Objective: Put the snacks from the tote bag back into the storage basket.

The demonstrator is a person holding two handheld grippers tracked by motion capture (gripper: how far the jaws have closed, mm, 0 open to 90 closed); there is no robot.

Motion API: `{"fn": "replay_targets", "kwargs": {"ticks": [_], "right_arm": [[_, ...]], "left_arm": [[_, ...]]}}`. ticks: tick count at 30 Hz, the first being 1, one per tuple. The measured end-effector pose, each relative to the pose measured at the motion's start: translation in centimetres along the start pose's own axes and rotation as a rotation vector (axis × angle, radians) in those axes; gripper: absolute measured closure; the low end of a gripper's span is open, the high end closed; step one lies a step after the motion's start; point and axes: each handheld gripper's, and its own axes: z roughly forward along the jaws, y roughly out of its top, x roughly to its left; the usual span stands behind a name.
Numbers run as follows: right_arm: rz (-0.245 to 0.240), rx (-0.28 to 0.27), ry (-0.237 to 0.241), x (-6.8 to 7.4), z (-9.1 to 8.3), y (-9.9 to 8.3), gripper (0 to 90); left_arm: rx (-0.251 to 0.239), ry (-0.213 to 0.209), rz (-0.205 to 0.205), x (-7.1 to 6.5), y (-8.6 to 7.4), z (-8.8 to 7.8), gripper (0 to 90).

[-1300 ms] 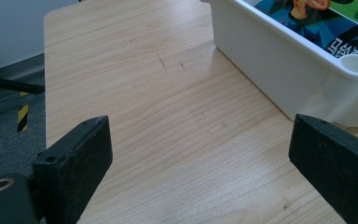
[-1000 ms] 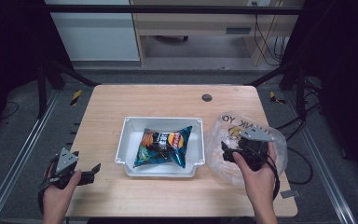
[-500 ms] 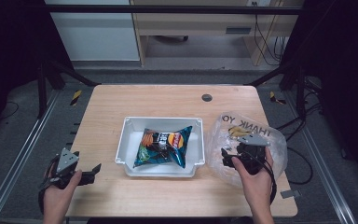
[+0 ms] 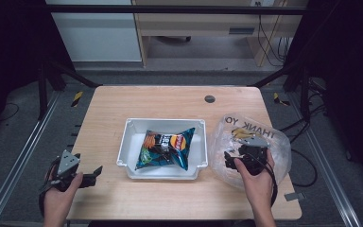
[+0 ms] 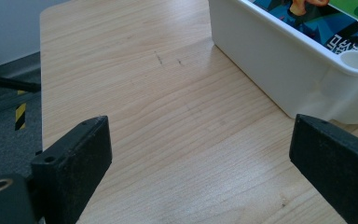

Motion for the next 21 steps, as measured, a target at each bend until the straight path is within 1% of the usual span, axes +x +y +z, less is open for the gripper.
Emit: {"fn": "replay_targets", "kwargs": {"ticks": [4, 10, 12, 14, 15, 17, 18, 21], "right_arm": [[-0.008, 0.019, 0.002, 0.0, 0.6, -0.4, 6.4], [0.008, 0.049, 0.009, 0.2, 1.5, -1.2, 6.5], [0.006, 0.053, 0.017, 0.3, 1.7, -1.3, 6.7], [-0.002, 0.058, 0.015, 0.4, 1.8, -1.5, 7.1], [-0.002, 0.054, 0.004, 0.5, 1.8, -1.6, 7.6], [-0.01, 0.039, -0.013, 0.6, 1.8, -1.9, 8.1], [-0.024, 0.036, -0.013, 0.7, 1.8, -2.1, 8.0], [-0.053, 0.058, 0.0, 1.3, 2.2, -2.6, 6.2]], "left_arm": [[0.0, 0.001, -0.001, 0.0, 0.0, 0.0, 5.2], [-0.001, 0.0, -0.003, 0.0, 0.0, 0.1, 5.1], [-0.003, 0.001, -0.004, 0.0, 0.0, 0.1, 5.1], [-0.002, -0.001, -0.003, 0.0, 0.0, 0.1, 5.0], [-0.004, -0.001, -0.004, 0.0, 0.0, 0.1, 5.0], [-0.007, -0.002, -0.007, 0.0, 0.1, 0.1, 5.0], [-0.006, -0.004, -0.006, 0.0, 0.1, 0.1, 5.0], [-0.004, -0.006, -0.008, 0.0, 0.2, 0.4, 4.9]]}}
